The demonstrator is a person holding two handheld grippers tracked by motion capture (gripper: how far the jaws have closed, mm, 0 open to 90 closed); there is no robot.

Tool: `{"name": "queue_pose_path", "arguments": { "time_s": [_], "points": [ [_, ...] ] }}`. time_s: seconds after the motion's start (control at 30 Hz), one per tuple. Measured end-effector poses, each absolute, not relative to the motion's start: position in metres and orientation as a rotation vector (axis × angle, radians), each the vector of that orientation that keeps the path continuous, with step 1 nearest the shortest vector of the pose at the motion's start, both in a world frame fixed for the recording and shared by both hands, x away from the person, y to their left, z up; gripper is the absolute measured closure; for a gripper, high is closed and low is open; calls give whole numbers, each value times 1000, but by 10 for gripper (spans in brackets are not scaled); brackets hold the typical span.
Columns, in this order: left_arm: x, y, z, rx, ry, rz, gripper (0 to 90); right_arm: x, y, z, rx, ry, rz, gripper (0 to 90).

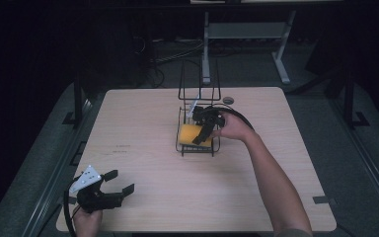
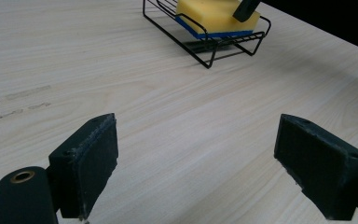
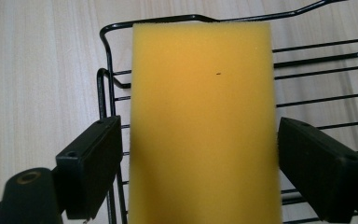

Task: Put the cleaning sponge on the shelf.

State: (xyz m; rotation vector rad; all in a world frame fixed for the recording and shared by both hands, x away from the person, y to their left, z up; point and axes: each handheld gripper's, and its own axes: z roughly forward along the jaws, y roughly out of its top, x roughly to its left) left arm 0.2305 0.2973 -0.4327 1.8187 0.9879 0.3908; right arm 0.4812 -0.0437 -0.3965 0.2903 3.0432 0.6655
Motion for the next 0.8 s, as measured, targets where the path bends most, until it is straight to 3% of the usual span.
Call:
{"name": "queue_pose_path", "arguments": {
  "time_s": [0.8],
  "points": [
    [231,296,-433,1814,983,377,128,471,-46,-383,251,3018,679,151]
  ]
}}
